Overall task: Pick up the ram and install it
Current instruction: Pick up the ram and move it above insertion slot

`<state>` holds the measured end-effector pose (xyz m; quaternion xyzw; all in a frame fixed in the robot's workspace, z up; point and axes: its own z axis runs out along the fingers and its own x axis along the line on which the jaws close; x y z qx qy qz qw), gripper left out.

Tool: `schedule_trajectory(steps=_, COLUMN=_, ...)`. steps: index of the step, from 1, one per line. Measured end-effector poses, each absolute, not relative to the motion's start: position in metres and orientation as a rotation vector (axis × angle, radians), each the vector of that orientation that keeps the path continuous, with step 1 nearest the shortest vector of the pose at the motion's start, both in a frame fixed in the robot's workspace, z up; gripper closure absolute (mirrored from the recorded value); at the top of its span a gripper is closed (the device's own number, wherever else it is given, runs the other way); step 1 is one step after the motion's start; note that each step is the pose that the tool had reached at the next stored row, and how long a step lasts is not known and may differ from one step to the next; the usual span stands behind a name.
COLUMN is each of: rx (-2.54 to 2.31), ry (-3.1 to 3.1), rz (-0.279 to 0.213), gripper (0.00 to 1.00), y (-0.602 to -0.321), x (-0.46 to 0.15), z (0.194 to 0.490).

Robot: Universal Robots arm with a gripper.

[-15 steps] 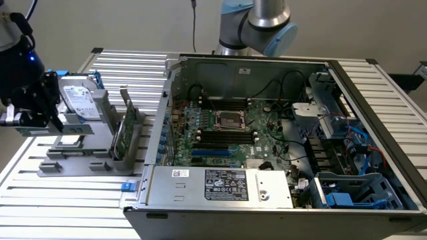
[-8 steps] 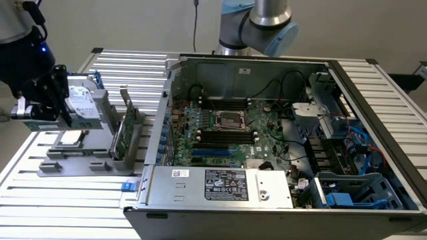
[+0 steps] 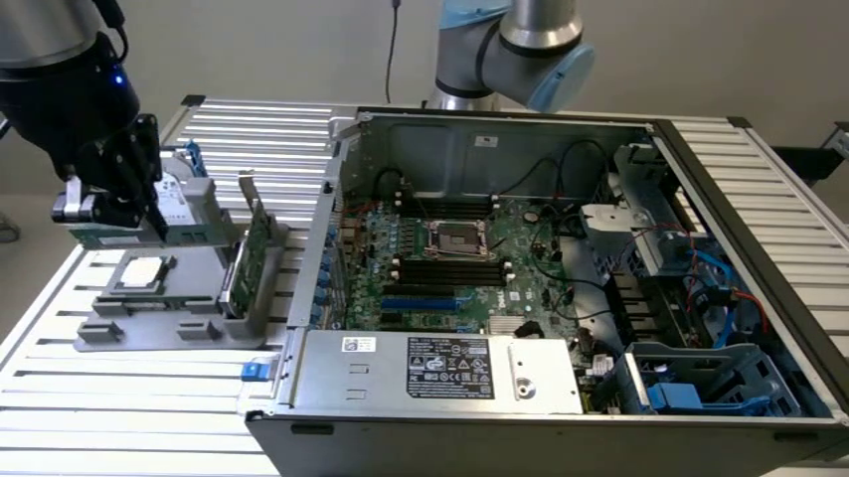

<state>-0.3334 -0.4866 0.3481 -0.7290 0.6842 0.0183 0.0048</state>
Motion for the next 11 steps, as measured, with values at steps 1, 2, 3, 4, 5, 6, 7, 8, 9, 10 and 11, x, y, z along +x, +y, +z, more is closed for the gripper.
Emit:
schedule_trajectory(steps=1, rx=-2.283, ry=2.142, rz=0.059, gripper=0.85, y=-0.486, x=-0.33, z=0.35)
schedule_trajectory(steps=2, rx=-2.282, ry=2.142, rz=0.06, gripper=0.85, y=-0.486, x=-0.326, z=0.351)
schedule_trajectory(steps=3, rx=-2.281, ry=2.141, rz=0.062, gripper=0.85, y=-0.486, x=-0.323, z=0.353)
schedule_trajectory(steps=4, rx=-2.281, ry=2.14, rz=0.064, gripper=0.85, y=-0.486, x=-0.319, z=0.354)
schedule_trajectory(steps=5, rx=-2.28, ry=2.139, rz=0.066, gripper=0.85, y=-0.486, x=-0.316, z=0.356)
schedule_trajectory(steps=6, rx=-2.279, ry=2.139, rz=0.068, gripper=0.85, y=-0.486, x=-0.312, z=0.357)
schedule_trajectory(steps=7, rx=-2.278, ry=2.138, rz=0.07, gripper=0.85, y=-0.486, x=-0.309, z=0.358)
schedule_trajectory(steps=8, rx=-2.277, ry=2.137, rz=0.072, gripper=0.85, y=-0.486, x=-0.305, z=0.36)
schedule_trajectory(steps=9, rx=-2.276, ry=2.136, rz=0.074, gripper=0.85, y=-0.486, x=-0.301, z=0.361)
schedule_trajectory(steps=10, rx=-2.276, ry=2.135, rz=0.076, gripper=0.85, y=-0.486, x=-0.298, z=0.363)
schedule_trajectory(steps=11, rx=-2.275, ry=2.135, rz=0.078, gripper=0.85, y=-0.486, x=-0.294, z=0.364)
